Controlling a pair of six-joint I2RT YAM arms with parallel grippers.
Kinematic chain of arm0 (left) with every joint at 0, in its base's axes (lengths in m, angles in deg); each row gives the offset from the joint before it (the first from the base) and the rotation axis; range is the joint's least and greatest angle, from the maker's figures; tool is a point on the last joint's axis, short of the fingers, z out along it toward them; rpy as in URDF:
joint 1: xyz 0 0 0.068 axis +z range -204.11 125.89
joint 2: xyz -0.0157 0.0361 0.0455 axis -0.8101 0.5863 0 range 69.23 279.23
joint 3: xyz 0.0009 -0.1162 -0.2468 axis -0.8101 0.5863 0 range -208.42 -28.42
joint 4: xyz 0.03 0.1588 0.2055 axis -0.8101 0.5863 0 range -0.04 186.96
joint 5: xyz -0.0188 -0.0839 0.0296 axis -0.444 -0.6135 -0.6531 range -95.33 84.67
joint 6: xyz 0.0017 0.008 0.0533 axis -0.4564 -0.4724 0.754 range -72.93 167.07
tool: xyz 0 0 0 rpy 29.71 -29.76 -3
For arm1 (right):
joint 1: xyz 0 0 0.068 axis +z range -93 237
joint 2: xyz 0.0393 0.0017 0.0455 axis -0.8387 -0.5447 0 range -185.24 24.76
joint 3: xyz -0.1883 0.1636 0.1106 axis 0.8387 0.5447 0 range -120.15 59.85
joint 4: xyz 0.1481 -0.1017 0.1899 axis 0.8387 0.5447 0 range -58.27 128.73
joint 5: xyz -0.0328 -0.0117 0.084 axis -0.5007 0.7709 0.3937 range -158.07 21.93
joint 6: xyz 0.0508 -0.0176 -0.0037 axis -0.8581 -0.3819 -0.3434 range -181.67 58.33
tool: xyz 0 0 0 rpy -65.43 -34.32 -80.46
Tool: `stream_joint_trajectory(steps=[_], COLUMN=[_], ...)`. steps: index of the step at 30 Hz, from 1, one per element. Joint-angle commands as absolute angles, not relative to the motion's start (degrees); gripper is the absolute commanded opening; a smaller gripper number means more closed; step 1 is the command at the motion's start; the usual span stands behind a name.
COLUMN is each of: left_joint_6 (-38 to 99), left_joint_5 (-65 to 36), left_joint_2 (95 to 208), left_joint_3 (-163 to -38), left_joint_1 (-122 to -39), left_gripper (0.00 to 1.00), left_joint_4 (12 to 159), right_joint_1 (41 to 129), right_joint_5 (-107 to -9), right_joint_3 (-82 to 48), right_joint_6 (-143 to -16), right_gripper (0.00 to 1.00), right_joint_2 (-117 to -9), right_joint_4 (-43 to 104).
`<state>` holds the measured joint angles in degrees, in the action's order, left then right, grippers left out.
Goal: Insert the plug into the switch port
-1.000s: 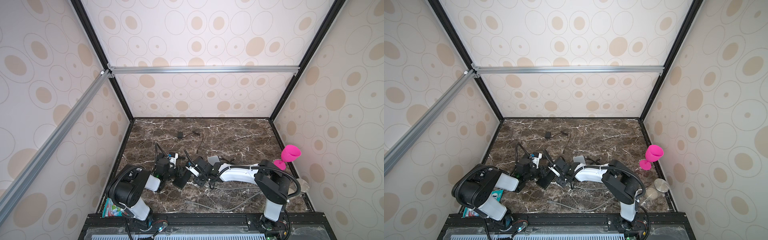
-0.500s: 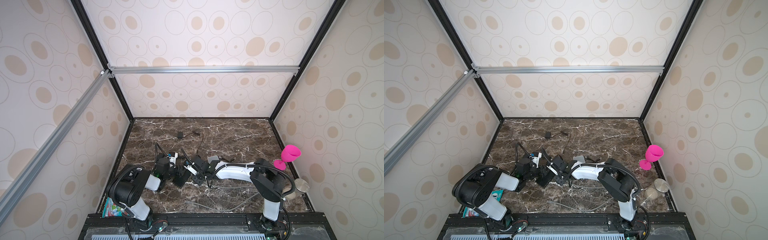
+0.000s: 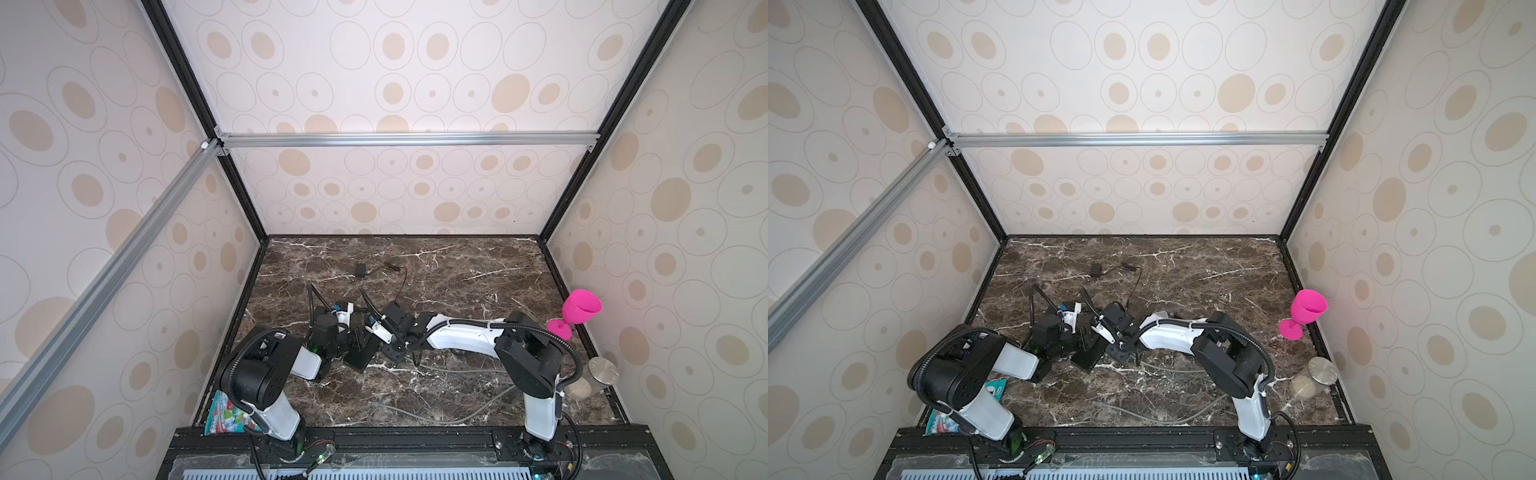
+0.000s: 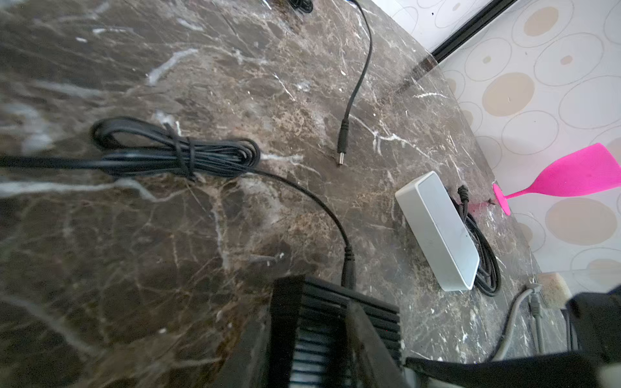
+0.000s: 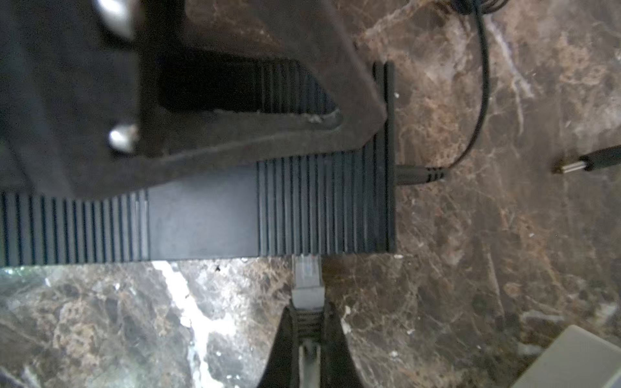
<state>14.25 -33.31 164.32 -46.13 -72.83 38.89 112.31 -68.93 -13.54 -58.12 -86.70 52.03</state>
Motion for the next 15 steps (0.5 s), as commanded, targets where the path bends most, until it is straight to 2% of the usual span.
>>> stream_joint_trajectory(steps=[1, 5, 15], left_joint_6=[14.41, 14.67, 15.6], left_joint_5=[-37.07, -37.05, -38.37], left_joint_2=[166.69, 166.45, 166.09], left_joint_3=[-44.59, -44.59, -44.43], left_joint_1=[-74.13, -74.23, -74.67], left_gripper=[0.36, 0.36, 0.35], left_joint_4=[47.95, 48.08, 47.85], right_joint_1=[111.89, 111.8, 108.92], right_joint_5=[-66.75, -64.46, -60.02], right_joint_3=[-18.15, -19.95, -24.03], right_joint_6=[-56.87, -56.02, -46.73], right_gripper=[0.0, 0.0, 0.0], right_joint_2=[-87.55, -90.6, -89.86], right_joint_4=[42.7, 43.38, 40.01])
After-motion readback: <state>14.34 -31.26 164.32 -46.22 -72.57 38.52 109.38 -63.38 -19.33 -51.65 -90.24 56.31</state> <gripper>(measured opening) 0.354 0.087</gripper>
